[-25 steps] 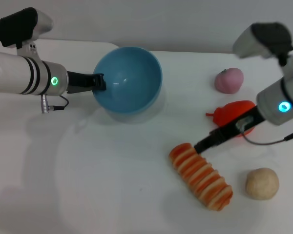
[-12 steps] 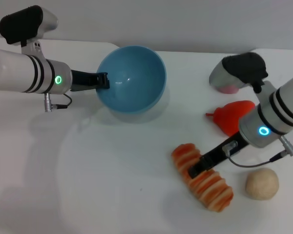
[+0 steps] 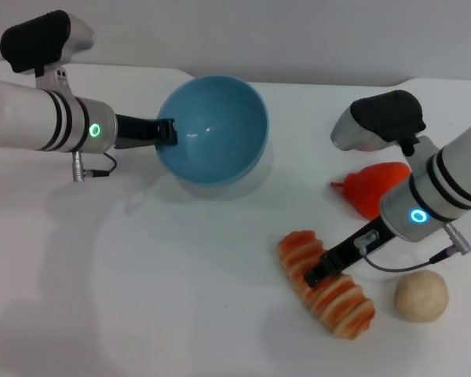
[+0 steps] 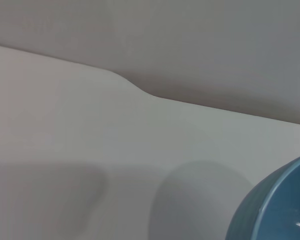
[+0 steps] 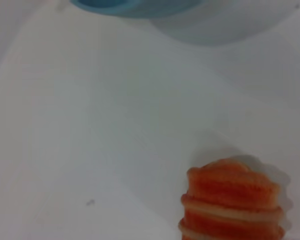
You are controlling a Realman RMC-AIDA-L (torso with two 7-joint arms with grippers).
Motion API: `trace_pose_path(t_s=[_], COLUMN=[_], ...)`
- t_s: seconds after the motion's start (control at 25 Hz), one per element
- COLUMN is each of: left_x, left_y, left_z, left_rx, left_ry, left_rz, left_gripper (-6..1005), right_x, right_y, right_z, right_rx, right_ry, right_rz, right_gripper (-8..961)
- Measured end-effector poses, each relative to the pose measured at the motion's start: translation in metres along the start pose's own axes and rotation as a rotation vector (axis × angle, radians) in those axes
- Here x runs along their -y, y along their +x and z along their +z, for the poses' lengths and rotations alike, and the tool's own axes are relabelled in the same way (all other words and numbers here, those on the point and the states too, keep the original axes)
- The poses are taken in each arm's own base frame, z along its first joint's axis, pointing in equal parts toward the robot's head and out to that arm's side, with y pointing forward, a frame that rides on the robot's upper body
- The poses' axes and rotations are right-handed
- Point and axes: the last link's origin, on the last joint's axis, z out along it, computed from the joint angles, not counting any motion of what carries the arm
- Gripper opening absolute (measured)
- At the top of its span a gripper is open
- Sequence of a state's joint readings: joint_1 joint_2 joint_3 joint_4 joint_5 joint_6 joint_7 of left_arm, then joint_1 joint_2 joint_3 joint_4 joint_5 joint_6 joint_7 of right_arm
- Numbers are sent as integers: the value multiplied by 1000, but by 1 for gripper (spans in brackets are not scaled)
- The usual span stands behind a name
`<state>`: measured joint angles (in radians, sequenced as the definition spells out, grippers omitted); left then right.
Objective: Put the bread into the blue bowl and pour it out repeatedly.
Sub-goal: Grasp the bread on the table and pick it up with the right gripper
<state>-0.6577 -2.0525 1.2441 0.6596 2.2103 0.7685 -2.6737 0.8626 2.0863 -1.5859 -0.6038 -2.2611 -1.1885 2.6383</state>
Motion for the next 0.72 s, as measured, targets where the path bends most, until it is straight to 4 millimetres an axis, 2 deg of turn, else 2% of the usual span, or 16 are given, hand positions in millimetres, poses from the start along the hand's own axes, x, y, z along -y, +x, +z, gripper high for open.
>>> trace_pose_path(t_s=[0.2, 0.44, 0.64, 0.72], left_x=[2, 4, 4, 4], left_y=[-1, -3, -6, -8], left_z=[0, 0, 0, 0], left_rx=[-5, -5, 9, 18], left_ry=[1, 3, 0, -2], left_rz=[-11, -19, -22, -21], left_gripper=[-1, -1, -2, -2], right_x=[1, -1, 3, 6], right_y=[1, -3, 1, 3], right_z=[1, -5, -23, -37], right_rx=[7, 81, 158, 218], right_ry=[7, -28, -80, -108], right_rz=[-4, 7, 31, 32], right_gripper=[380, 306, 256, 240])
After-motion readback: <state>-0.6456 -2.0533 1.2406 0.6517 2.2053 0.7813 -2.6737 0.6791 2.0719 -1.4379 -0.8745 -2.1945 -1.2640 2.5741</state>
